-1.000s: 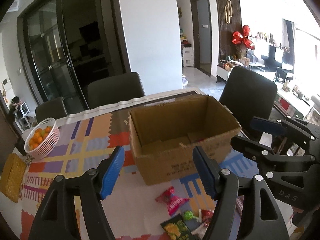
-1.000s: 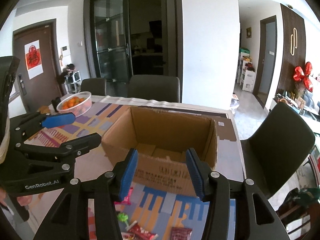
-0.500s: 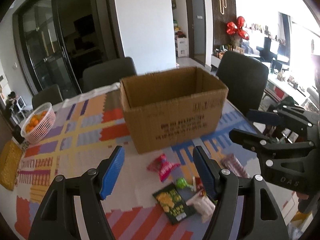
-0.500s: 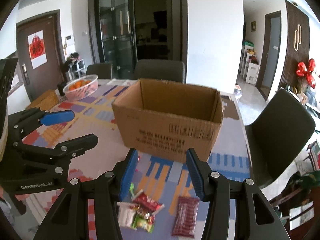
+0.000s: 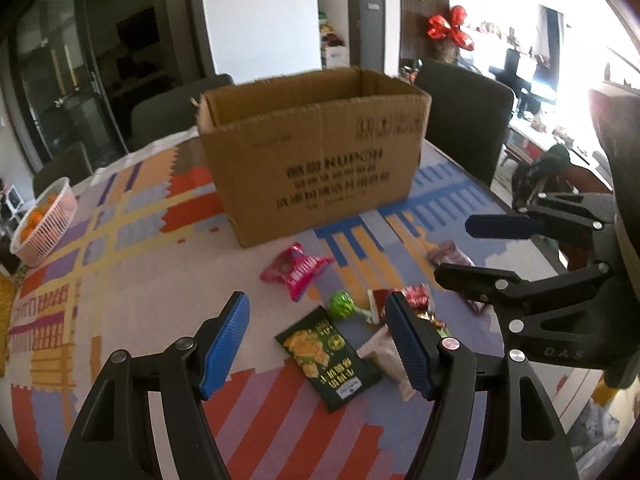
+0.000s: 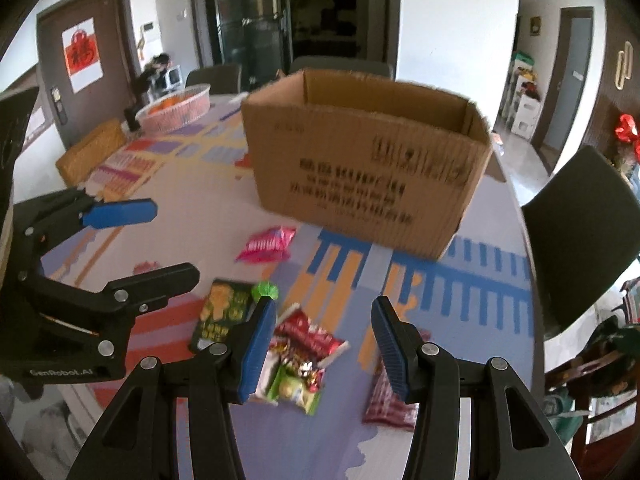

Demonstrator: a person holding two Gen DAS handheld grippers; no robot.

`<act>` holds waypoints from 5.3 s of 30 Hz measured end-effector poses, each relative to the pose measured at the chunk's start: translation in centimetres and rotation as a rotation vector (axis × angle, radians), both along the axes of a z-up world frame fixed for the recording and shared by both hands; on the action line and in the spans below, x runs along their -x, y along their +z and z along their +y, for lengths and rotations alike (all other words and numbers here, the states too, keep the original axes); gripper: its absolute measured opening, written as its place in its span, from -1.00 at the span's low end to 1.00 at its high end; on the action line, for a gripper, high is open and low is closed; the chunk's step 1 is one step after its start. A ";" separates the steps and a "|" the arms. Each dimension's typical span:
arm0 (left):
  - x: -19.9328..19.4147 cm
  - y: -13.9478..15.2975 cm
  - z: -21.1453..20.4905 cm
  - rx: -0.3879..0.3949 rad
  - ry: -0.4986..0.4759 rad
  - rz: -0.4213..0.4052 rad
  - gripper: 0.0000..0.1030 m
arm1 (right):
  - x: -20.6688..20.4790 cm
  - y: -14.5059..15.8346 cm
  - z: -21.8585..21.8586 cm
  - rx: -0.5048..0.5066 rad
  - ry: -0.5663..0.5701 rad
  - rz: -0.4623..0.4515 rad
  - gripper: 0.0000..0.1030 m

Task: Organize snacks
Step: 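Grasp the green candy with the left tool while the right tool grasps the red snack, then carry the green candy and red snack over the box, then open both tools to drop the green candy and red snack into the box, then move both tools back down to the snacks on the table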

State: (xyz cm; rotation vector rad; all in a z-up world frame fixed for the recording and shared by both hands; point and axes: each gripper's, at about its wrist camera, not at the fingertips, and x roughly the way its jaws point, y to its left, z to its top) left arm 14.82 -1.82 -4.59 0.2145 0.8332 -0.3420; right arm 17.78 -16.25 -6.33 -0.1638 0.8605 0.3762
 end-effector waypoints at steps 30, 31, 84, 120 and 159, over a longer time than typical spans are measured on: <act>-5.4 -7.2 -1.7 0.008 -0.116 0.196 -0.31 | -4.0 -7.3 2.1 0.082 0.090 0.204 -0.02; -5.6 -7.4 -1.8 0.012 -0.116 0.201 -0.32 | -4.2 -7.3 2.0 0.076 0.085 0.207 -0.02; -5.2 3.5 -2.1 0.114 0.014 -0.067 -0.51 | -3.3 1.7 -2.5 -0.099 -0.103 -0.043 -0.56; -14.8 12.5 0.0 0.105 0.109 -0.229 -0.51 | -12.2 11.6 -1.2 -0.123 -0.118 -0.212 -0.56; -4.1 10.7 1.7 0.099 0.194 -0.241 0.31 | -4.2 10.2 -1.5 -0.077 -0.151 -0.276 -0.07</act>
